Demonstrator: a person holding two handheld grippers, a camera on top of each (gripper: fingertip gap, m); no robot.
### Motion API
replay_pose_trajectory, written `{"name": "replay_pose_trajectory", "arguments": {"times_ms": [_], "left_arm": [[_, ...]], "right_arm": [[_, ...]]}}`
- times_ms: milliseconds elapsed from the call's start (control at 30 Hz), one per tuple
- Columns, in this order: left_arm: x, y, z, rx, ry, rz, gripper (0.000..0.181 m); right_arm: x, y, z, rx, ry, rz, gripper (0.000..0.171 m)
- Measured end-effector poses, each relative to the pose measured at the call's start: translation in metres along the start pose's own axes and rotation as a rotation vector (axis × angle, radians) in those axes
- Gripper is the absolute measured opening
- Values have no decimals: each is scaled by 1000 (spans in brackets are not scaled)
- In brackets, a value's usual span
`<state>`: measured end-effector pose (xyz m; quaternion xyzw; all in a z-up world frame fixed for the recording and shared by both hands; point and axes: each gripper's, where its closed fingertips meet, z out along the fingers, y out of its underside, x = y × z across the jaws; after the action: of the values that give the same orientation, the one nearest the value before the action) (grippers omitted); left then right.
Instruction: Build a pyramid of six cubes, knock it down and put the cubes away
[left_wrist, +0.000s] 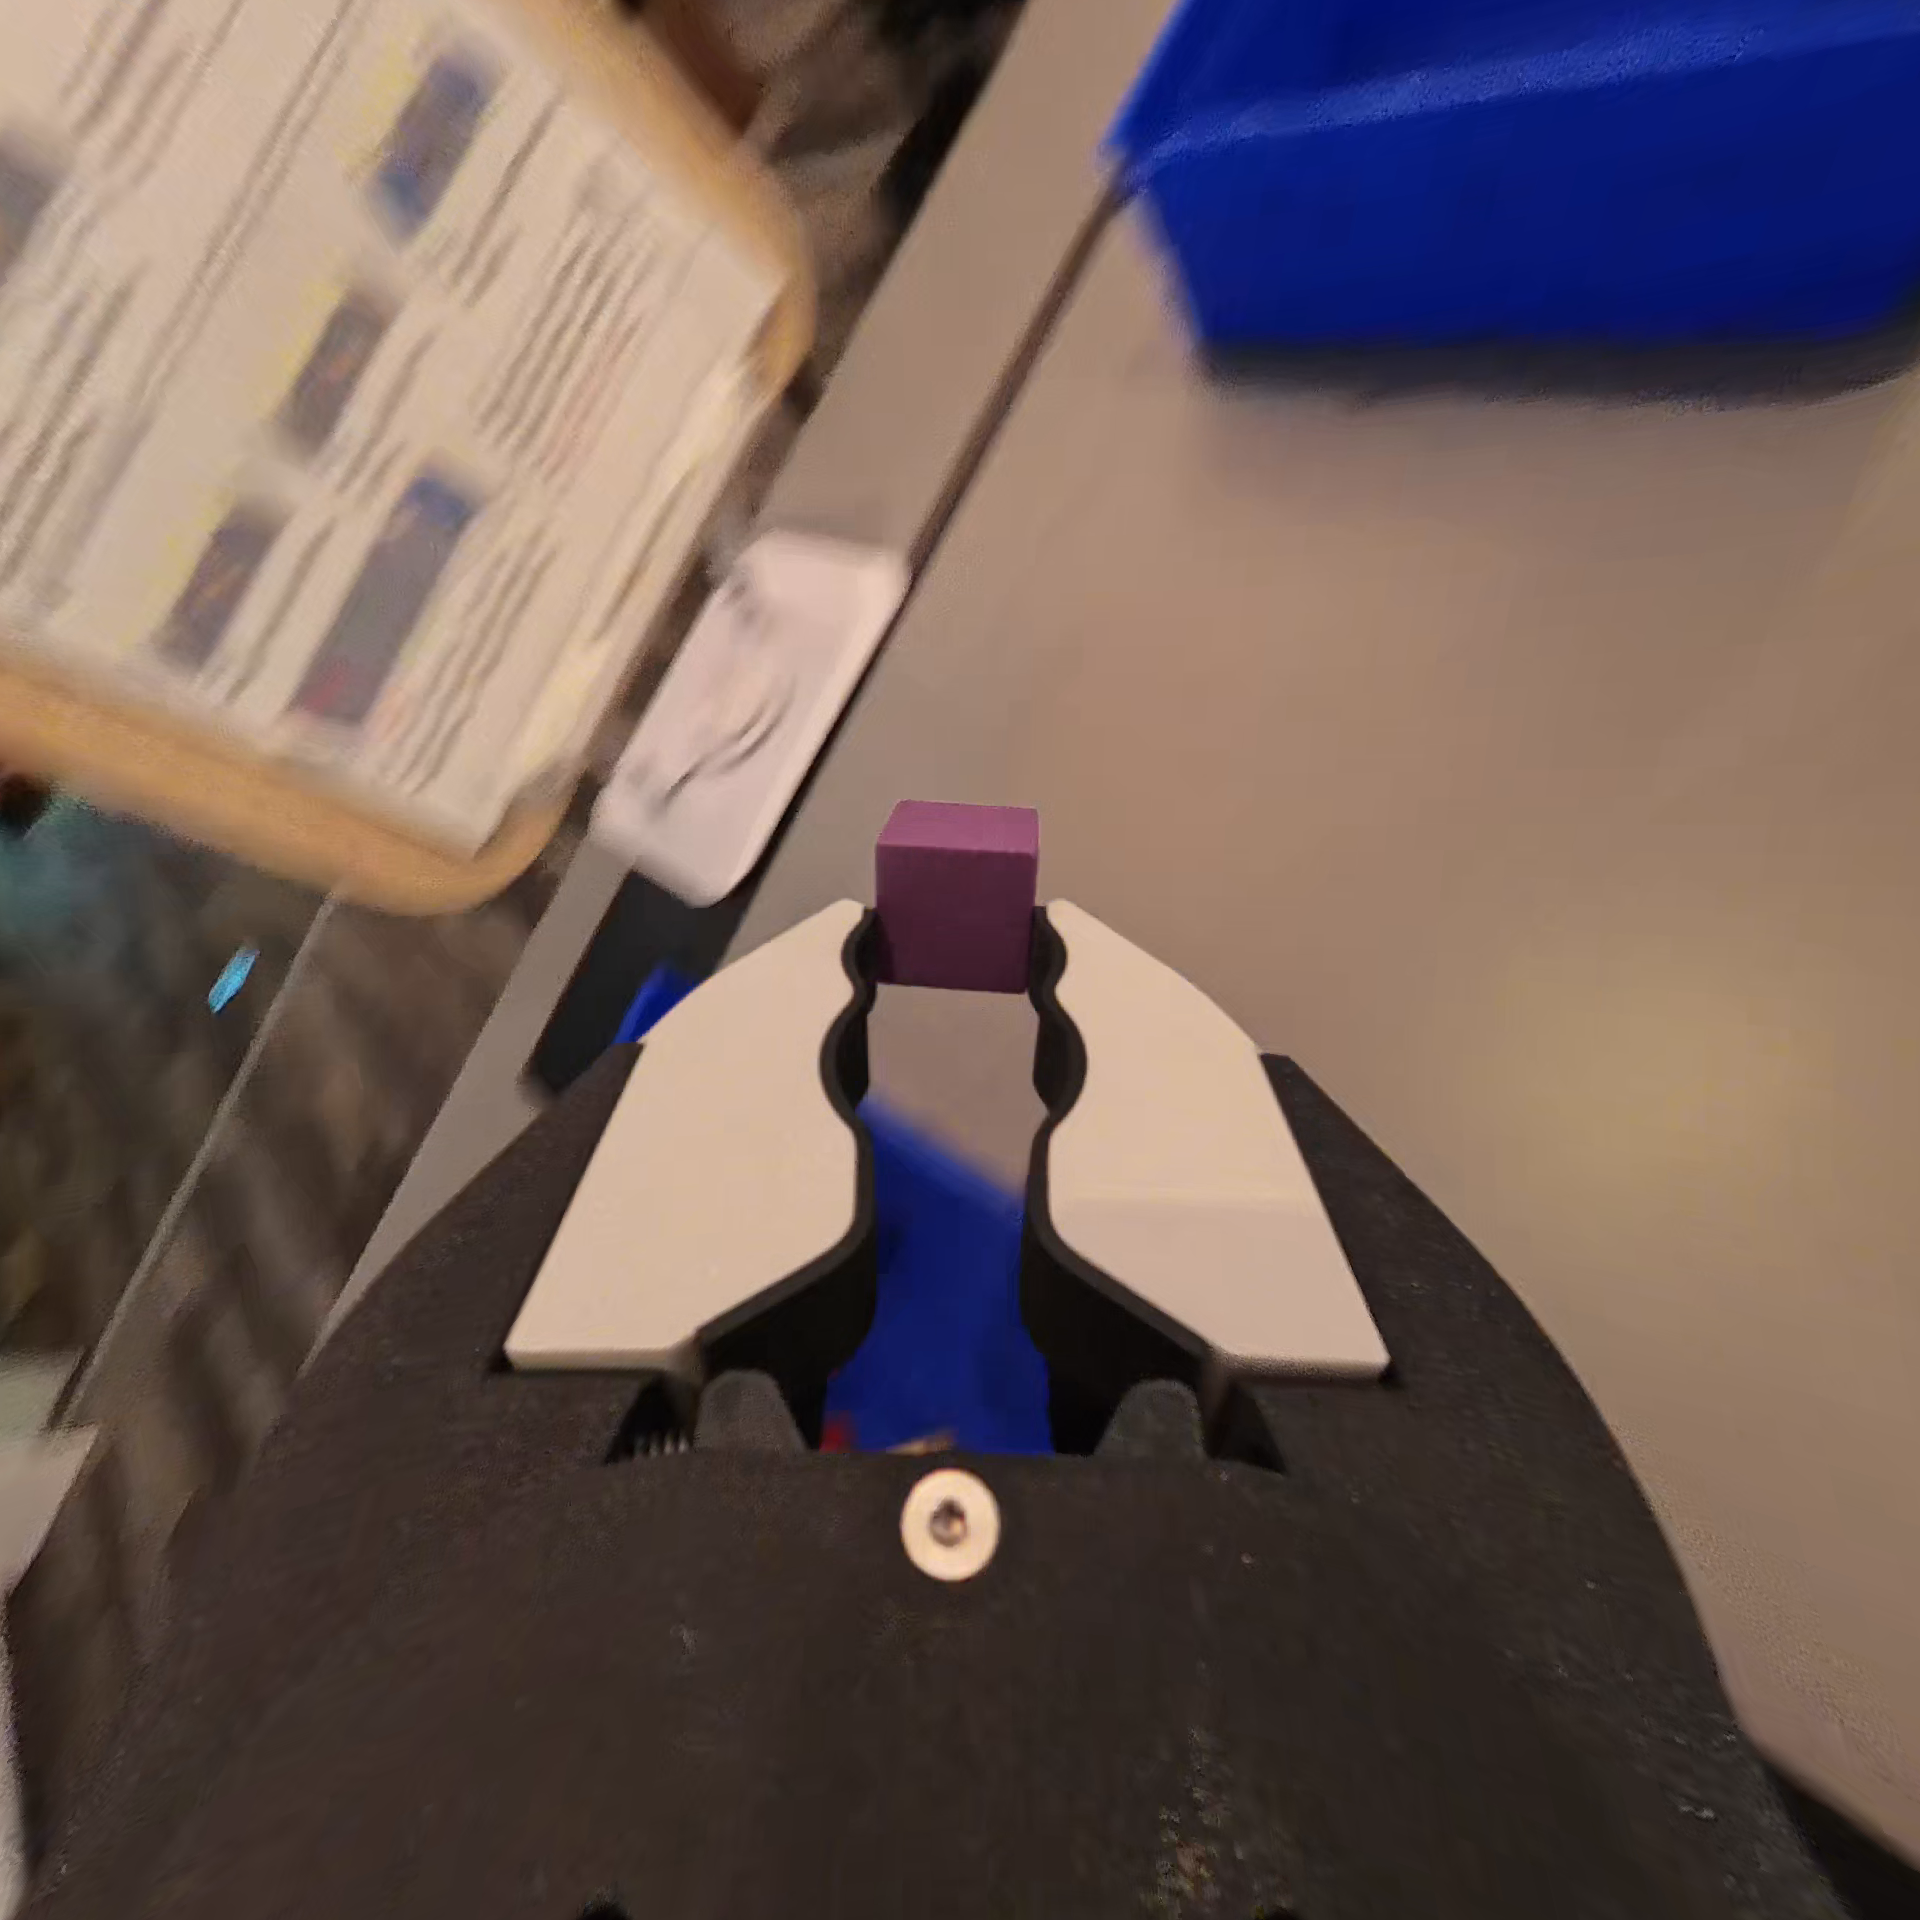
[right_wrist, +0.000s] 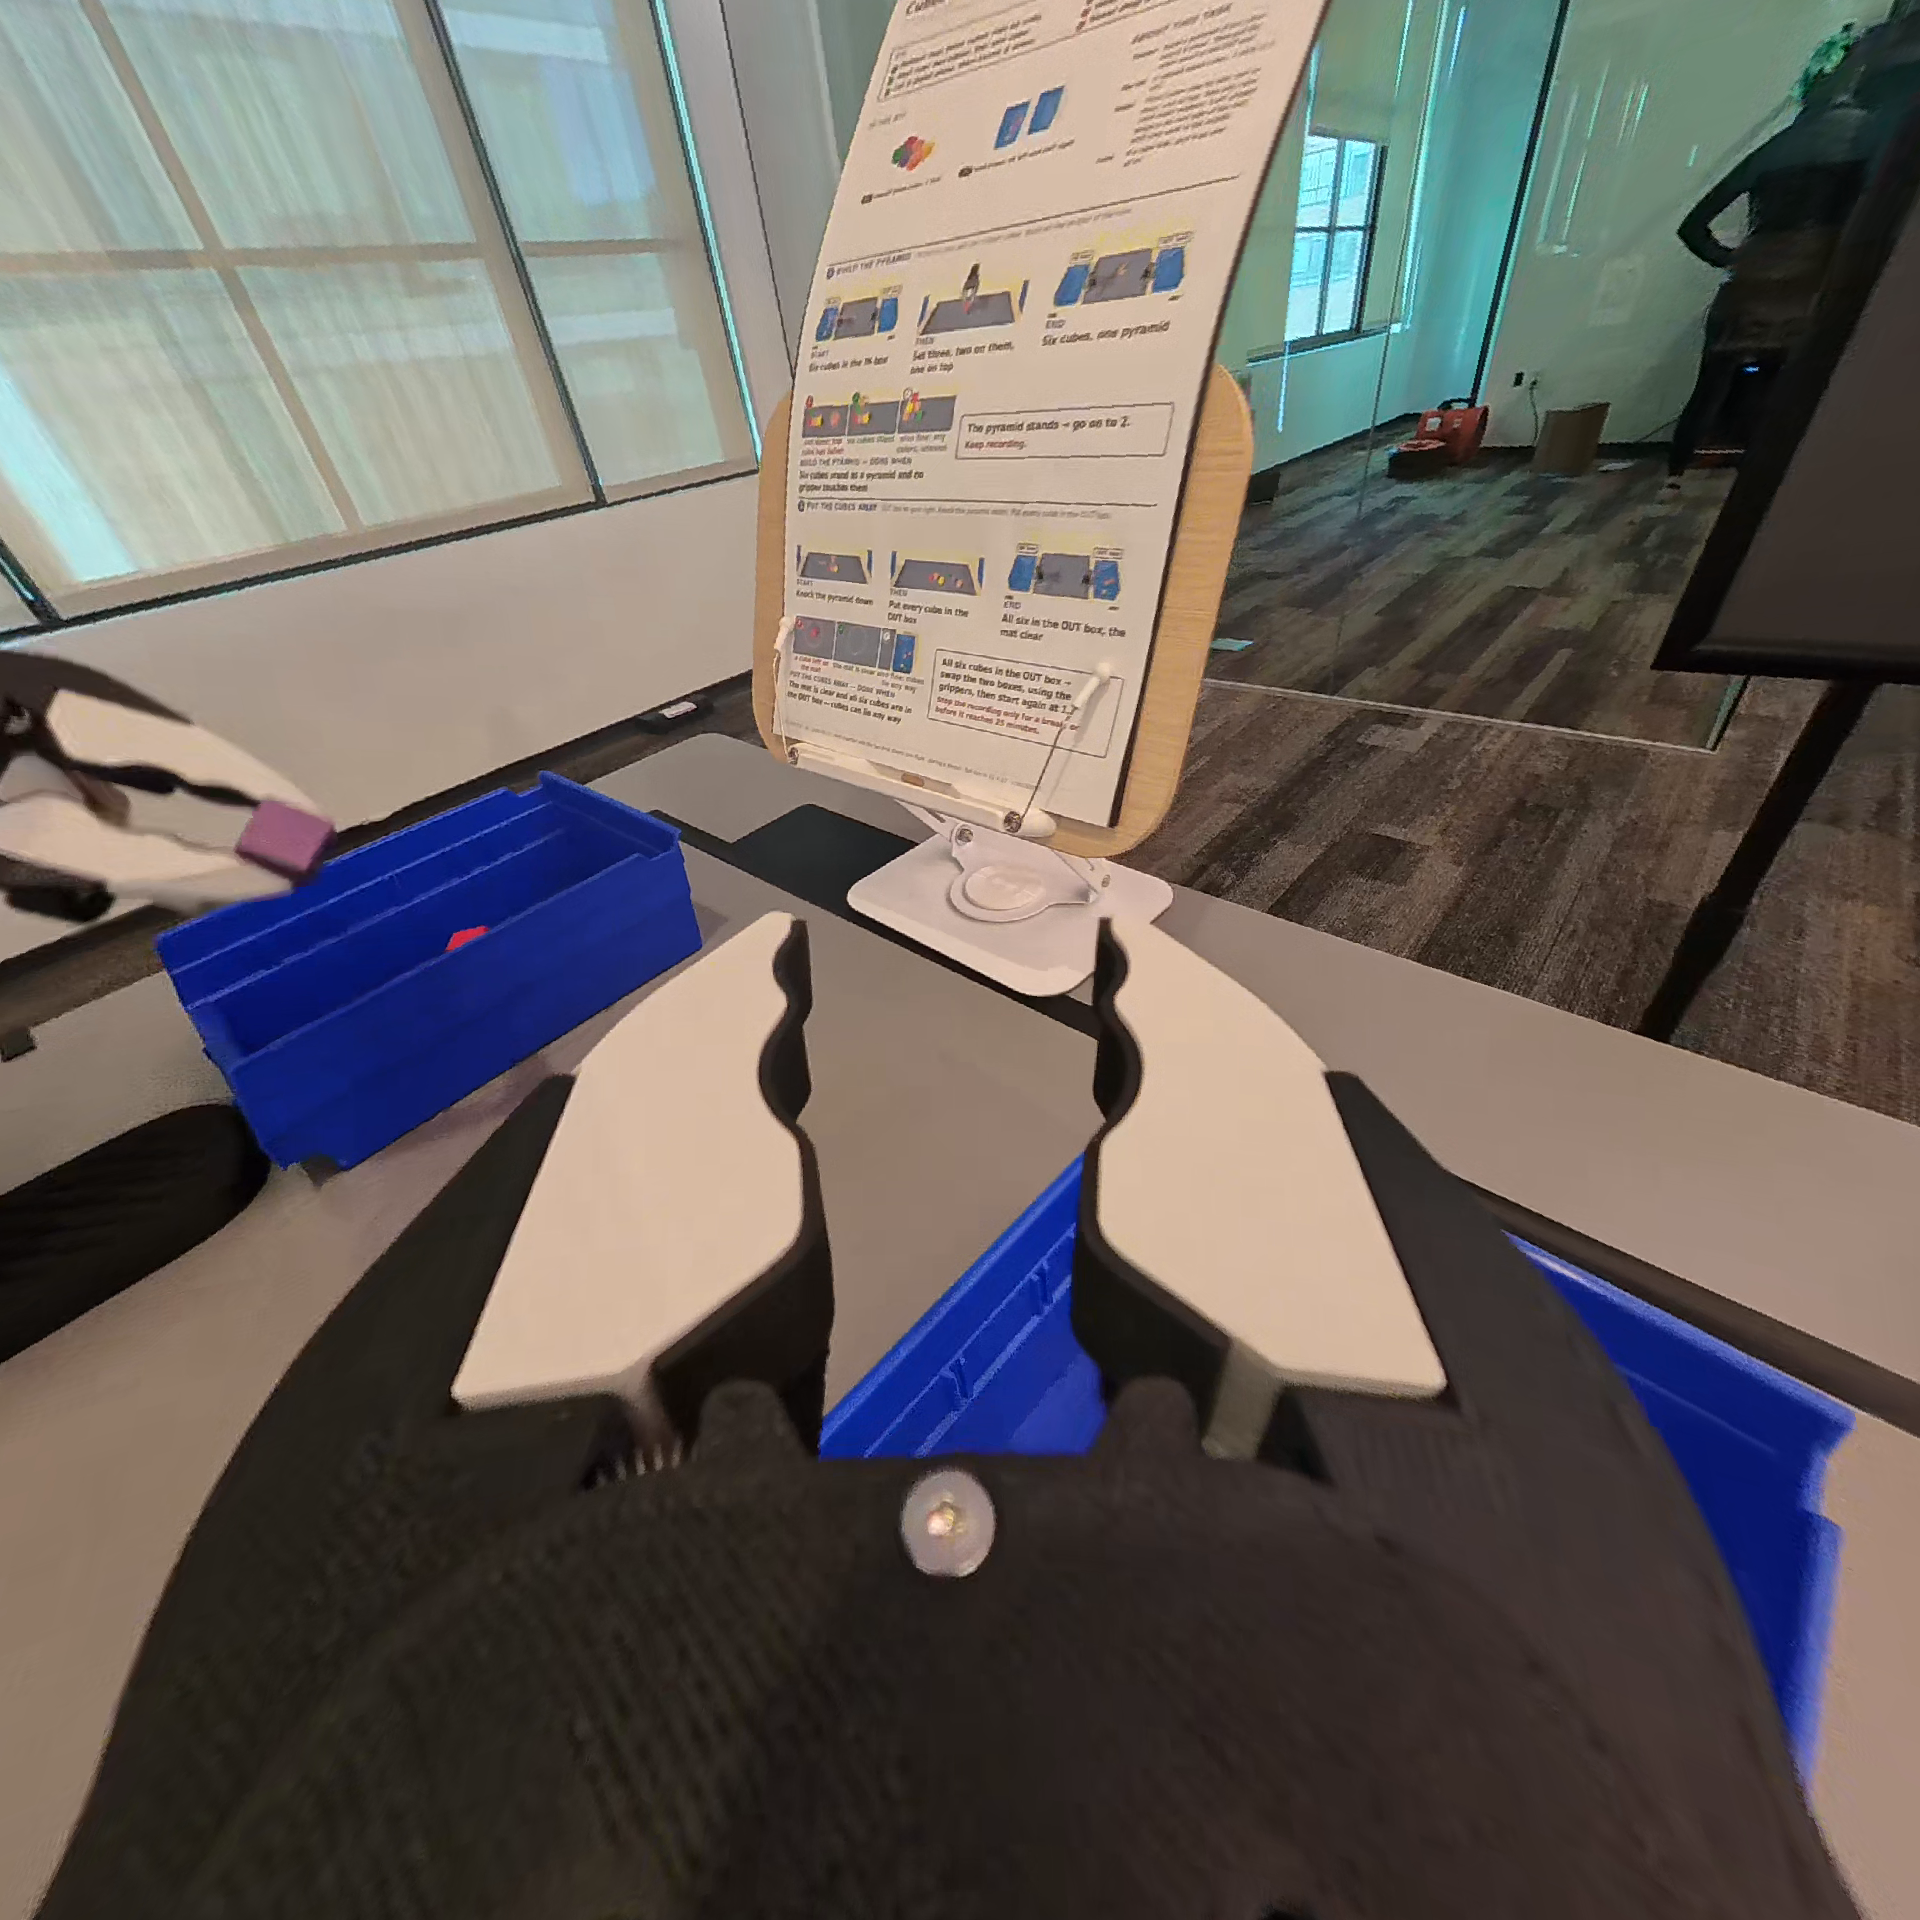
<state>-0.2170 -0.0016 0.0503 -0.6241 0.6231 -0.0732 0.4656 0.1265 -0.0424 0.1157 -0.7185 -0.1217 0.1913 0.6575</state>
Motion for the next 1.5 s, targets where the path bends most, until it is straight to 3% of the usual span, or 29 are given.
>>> {"name": "replay_pose_trajectory", "arguments": {"times_ms": [100,233,367,467,900,1300,1500], "left_arm": [[64,-45,51,3,201,32,27],[141,-54,126,-178,459,105,28],[166,-37,179,-364,483,203,28],[176,-33,198,-414,507,212,28],[183,-17,213,-555,555,289,28],[190,-11,216,-566,595,262,28],[181,-26,201,-503,587,224,43]], "right_arm": [[2,0,-7,1,-12,27,53],[1,-3,-12,18,-27,34,53],[2,5,-12,-35,-24,15,53],[4,5,-13,-30,-15,14,52],[4,2,-15,-24,-54,38,52],[15,9,-17,-32,-52,79,52],[16,3,-24,-3,-47,75,52]]}}
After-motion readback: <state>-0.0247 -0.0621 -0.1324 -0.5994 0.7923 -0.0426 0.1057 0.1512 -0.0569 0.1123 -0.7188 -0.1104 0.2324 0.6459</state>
